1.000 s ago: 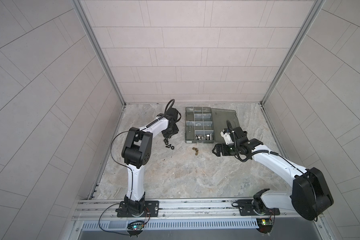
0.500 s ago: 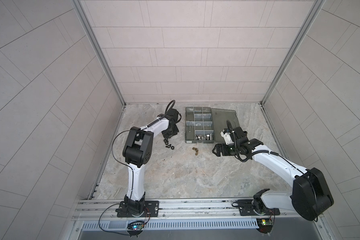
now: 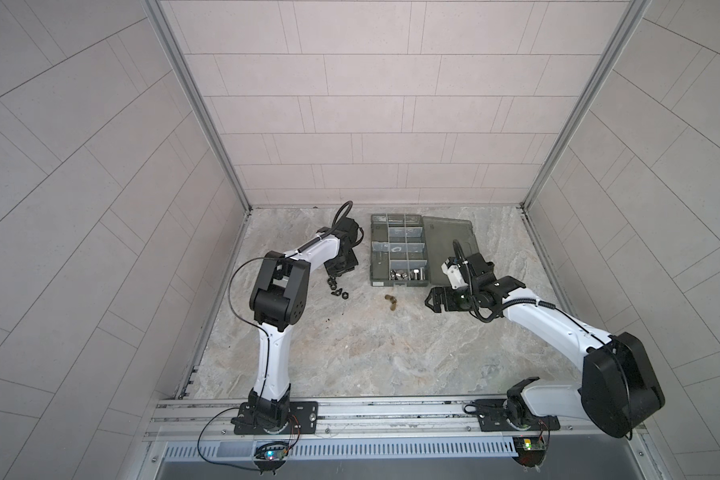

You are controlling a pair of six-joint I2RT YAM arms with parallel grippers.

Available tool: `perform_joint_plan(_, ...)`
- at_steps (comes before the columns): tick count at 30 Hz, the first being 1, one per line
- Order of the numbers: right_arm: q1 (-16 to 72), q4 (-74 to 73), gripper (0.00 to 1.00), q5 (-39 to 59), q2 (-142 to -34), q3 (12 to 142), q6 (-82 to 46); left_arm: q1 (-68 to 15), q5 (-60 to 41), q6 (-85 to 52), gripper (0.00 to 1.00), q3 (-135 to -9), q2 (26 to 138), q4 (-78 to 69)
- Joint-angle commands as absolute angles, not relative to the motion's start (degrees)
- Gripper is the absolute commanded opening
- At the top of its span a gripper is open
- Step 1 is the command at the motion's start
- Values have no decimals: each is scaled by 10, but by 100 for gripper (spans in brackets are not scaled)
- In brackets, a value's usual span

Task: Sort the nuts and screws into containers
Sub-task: 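Lower the left gripper onto a black wing nut and close on it, then lift the black wing nut and carry it with the left gripper to the organizer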

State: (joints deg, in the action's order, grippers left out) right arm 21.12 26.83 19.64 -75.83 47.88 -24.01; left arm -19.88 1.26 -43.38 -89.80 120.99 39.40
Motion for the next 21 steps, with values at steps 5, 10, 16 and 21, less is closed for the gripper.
perform_joint_plan(5, 205, 275, 99, 208, -769, 497, -237, -197, 28, -418, 25, -919, 1229, 420)
perform_joint_plan(10, 203, 276, 99, 211, -773, 498, -236, -196, 27, -418, 21, -920, 1235, 422)
perform_joint_plan(16, 201, 275, 99, 213, -773, 498, -237, -195, 23, -418, 15, -920, 1234, 428)
perform_joint_plan(21, 200, 276, 99, 216, -775, 498, -236, -195, 24, -403, 13, -912, 1223, 432)
